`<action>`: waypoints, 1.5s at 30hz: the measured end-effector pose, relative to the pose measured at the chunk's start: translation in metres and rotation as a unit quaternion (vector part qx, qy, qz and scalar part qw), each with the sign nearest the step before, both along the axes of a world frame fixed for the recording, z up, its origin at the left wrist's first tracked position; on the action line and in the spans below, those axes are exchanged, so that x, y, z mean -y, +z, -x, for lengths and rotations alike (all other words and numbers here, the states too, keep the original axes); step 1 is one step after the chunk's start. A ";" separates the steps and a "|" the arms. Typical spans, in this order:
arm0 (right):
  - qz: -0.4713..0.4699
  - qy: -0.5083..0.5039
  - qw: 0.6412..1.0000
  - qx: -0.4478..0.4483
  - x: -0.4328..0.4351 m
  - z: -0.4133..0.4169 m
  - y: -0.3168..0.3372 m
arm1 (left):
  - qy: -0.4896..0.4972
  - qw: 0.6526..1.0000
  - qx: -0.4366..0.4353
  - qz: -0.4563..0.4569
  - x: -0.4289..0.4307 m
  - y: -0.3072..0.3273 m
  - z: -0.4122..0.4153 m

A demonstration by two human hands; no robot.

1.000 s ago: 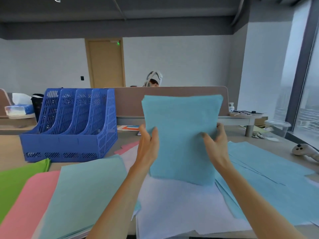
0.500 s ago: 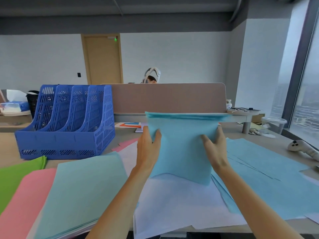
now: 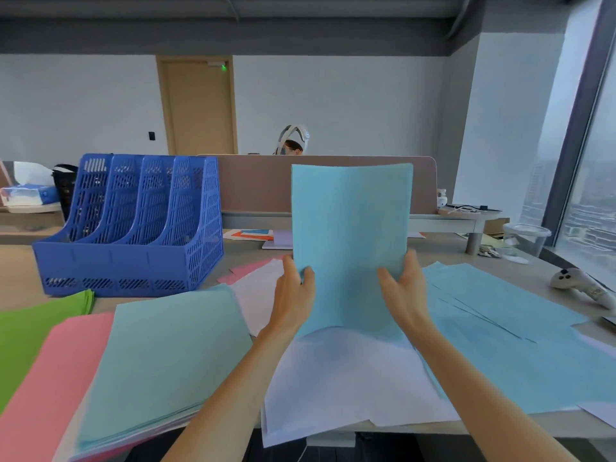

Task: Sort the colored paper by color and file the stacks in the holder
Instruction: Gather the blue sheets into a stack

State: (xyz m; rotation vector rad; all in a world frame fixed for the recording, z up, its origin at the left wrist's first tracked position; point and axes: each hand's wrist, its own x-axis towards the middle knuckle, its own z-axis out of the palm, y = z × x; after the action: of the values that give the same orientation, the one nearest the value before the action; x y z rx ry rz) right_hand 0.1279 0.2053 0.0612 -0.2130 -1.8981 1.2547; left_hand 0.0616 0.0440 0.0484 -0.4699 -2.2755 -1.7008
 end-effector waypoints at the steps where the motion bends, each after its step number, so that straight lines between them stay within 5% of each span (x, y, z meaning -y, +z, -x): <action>1: -0.010 0.000 1.000 -0.007 0.003 -0.001 0.006 | -0.001 1.000 0.001 -0.023 0.003 0.005 -0.001; 5: -0.030 0.026 0.999 -0.011 0.026 0.005 0.033 | 0.009 0.997 -0.013 -0.076 0.039 0.031 -0.011; 16: -0.077 0.218 0.952 0.200 0.162 0.065 0.003 | 0.098 0.983 0.136 0.077 0.215 0.014 -0.029; 21: -0.123 0.228 0.932 0.254 0.202 0.079 -0.017 | 0.097 0.977 0.159 0.101 0.257 -0.006 -0.040; 29: -0.181 0.192 0.909 0.322 0.213 0.094 -0.025 | 0.128 0.960 0.186 0.167 0.274 -0.025 -0.029; 40: -0.249 0.155 0.886 0.358 0.200 0.095 -0.035 | 0.234 0.861 0.168 0.420 0.266 -0.019 -0.028; 45: -0.222 0.139 0.917 0.300 0.165 0.080 -0.033 | 0.190 0.889 0.110 0.402 0.224 -0.009 -0.020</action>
State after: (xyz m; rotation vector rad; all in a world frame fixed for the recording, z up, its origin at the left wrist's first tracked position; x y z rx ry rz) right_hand 0.0477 0.0405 0.0285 -0.0890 -2.7740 0.9517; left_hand 0.0820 -0.1804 0.0397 0.0501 -2.9295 -0.5958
